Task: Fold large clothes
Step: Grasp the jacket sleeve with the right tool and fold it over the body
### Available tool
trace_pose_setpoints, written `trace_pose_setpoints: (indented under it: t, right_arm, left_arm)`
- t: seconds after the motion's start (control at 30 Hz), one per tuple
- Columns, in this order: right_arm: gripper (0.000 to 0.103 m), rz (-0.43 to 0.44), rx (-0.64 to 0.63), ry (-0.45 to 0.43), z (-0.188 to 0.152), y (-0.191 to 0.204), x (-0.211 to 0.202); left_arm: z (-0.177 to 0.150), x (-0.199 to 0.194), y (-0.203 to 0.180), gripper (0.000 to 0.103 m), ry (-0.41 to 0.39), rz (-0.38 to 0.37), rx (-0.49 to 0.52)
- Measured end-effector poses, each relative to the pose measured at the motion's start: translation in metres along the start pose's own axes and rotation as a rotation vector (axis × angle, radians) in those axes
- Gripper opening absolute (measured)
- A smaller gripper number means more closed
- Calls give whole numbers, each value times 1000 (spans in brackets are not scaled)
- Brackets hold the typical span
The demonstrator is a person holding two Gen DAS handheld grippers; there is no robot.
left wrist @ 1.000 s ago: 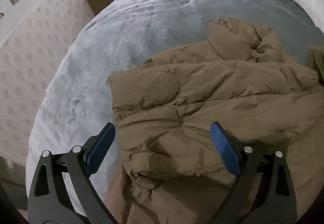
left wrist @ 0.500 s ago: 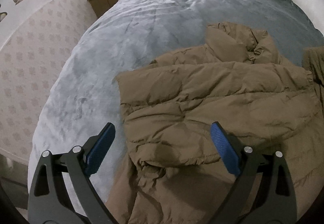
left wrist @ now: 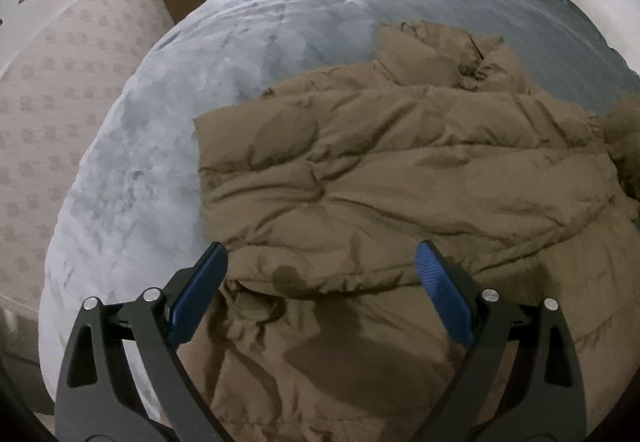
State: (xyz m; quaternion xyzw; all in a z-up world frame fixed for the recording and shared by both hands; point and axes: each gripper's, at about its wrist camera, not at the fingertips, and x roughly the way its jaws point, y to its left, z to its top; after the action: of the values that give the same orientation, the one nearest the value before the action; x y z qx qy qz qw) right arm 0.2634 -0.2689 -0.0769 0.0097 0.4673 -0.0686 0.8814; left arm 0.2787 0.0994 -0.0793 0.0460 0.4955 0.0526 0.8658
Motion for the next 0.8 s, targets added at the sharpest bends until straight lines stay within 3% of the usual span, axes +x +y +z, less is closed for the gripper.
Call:
trace_pose_setpoints:
  t: [0.1, 0.23, 0.3, 0.37, 0.6, 0.8]
  right_arm:
    - [5, 9, -5, 21, -5, 5, 11]
    - [11, 60, 43, -25, 3, 3, -6]
    - [38, 68, 46, -66, 6, 4, -22]
    - [49, 60, 47, -105, 12, 4, -35]
    - [57, 39, 143, -147, 28, -38, -54]
    - [65, 59, 249, -74, 42, -74, -15]
  left_arm:
    - [-2, 1, -3, 94, 3, 5, 12]
    - [-1, -1, 1, 94, 0, 16, 15]
    - [0, -3, 4, 94, -3, 17, 10]
    - [1, -3, 6, 94, -4, 13, -1]
    - [4, 2, 11, 94, -2, 17, -13]
    - [7, 4, 12, 94, -7, 40, 17]
